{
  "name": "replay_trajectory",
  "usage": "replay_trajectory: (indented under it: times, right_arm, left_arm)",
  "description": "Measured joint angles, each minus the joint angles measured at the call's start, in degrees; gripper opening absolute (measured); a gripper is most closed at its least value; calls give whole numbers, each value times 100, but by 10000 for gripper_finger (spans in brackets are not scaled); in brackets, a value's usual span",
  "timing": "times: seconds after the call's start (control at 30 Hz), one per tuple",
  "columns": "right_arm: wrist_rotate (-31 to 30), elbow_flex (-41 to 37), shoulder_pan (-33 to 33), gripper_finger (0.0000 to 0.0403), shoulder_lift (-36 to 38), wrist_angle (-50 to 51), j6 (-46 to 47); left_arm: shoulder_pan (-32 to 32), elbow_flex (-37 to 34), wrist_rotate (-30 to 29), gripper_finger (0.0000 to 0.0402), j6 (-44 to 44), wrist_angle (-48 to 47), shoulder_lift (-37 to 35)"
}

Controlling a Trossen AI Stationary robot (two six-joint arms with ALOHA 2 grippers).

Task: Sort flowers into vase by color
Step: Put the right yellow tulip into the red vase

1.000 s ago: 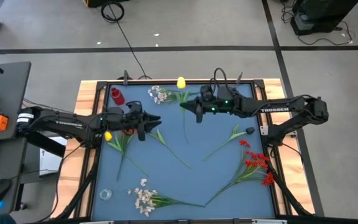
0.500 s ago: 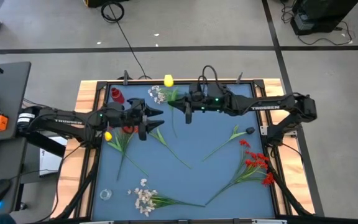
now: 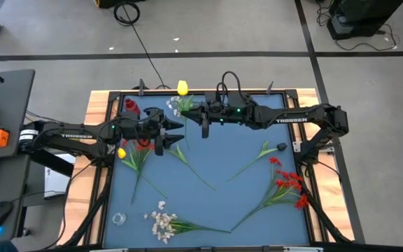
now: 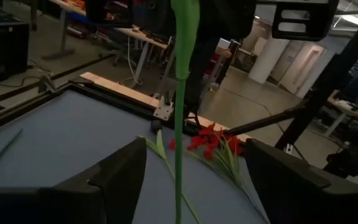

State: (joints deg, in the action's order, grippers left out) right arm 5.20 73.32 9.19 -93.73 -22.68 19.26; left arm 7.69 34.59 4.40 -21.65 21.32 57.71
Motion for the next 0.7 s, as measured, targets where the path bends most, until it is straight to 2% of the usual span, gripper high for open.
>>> replay_trajectory:
  times: [0.2, 0.5, 0.7]
  right_arm:
    - [-95, 0, 4, 39, 0, -21, -33]
    - [-60, 0, 4, 29, 0, -234, -153]
    - [51, 0, -1, 28, 9, -251, -252]
  left_arm:
    - [257, 0, 333, 279, -2, 8, 0]
    - [312, 0, 494, 279, -2, 125, -39]
    - [315, 0, 489, 267, 26, 650, -39]
